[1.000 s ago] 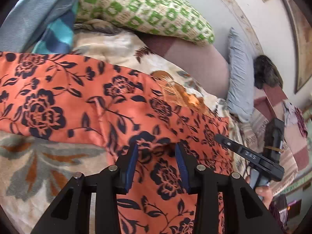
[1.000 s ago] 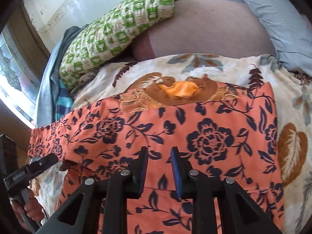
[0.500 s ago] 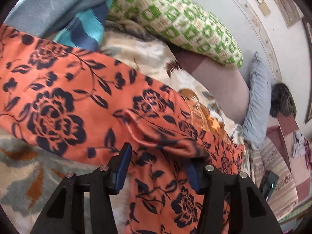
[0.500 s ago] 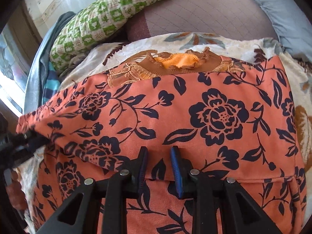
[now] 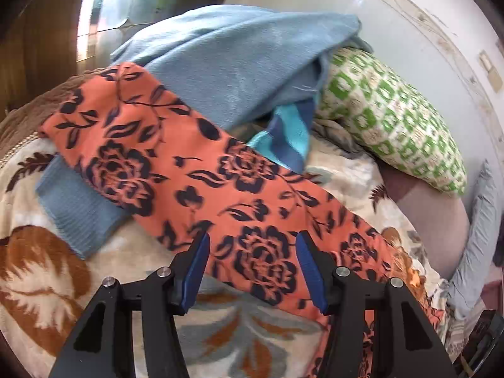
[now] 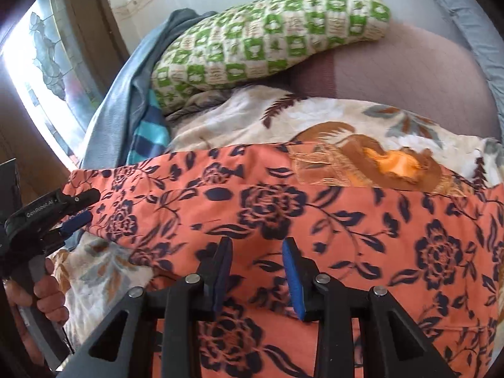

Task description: Fold small clothes

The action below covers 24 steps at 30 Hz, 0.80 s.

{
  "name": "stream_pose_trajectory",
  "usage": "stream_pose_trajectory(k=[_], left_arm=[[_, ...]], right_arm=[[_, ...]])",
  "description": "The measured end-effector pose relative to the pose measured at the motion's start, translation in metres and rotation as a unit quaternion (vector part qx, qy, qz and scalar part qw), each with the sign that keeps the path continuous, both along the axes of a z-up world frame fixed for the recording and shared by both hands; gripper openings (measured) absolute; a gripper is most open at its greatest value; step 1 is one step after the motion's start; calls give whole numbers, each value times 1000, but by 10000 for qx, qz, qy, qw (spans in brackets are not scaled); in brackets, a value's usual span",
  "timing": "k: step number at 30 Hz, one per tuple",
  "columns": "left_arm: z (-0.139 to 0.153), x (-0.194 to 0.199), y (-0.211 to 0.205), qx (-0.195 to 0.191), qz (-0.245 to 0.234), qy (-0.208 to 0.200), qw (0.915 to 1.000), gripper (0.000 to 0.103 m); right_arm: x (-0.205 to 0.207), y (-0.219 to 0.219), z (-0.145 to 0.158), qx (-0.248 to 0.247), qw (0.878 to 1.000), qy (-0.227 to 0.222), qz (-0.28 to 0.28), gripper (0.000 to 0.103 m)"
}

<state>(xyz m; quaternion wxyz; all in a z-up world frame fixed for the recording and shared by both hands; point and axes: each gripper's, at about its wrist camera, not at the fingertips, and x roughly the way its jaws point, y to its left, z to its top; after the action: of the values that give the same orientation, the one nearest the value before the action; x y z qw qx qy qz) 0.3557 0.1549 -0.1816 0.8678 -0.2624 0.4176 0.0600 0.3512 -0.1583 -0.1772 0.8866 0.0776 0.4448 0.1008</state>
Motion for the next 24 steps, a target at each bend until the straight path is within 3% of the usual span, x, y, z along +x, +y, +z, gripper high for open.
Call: stream_pose_trajectory(k=[1,2,3,5,7,10,14,16,20,24], left_arm=[[0,-2,11,73,210,100,9997,59],[-1,-5,22,149,424,203,9988,62],[-2,-8,33,196,605,276,9976,66],[-2,-14,54,190,845,387,9955,68],[-4,-20,76,104,1070,442,9932,70],[-7,-32,113,-87,1587,482,9861,71],[-12,-45,153,-557,2031,437,9766,71],[-16,-47,167,-848,2060,368,9742,71],[-34,-45,183,-1931,1978,221,9608,71],[-36,-37,177,-2212,1796,58,9585,70]], right_arm=[[5,15,-10,-131,9997,138,125,57],[12,29,-23,-311,9984,392,275,78],[17,41,-40,-529,9954,697,388,78],[5,48,-41,-797,9956,357,345,80],[-5,42,-36,-675,9965,363,340,79],[-38,11,-23,-393,9992,-109,52,79],[-71,-47,-20,-130,9977,-289,-607,79],[-76,-76,-28,80,9956,-144,-928,79],[-84,-117,-59,517,9884,3,-1431,79],[-82,-113,-58,402,9892,-77,-1408,81]])
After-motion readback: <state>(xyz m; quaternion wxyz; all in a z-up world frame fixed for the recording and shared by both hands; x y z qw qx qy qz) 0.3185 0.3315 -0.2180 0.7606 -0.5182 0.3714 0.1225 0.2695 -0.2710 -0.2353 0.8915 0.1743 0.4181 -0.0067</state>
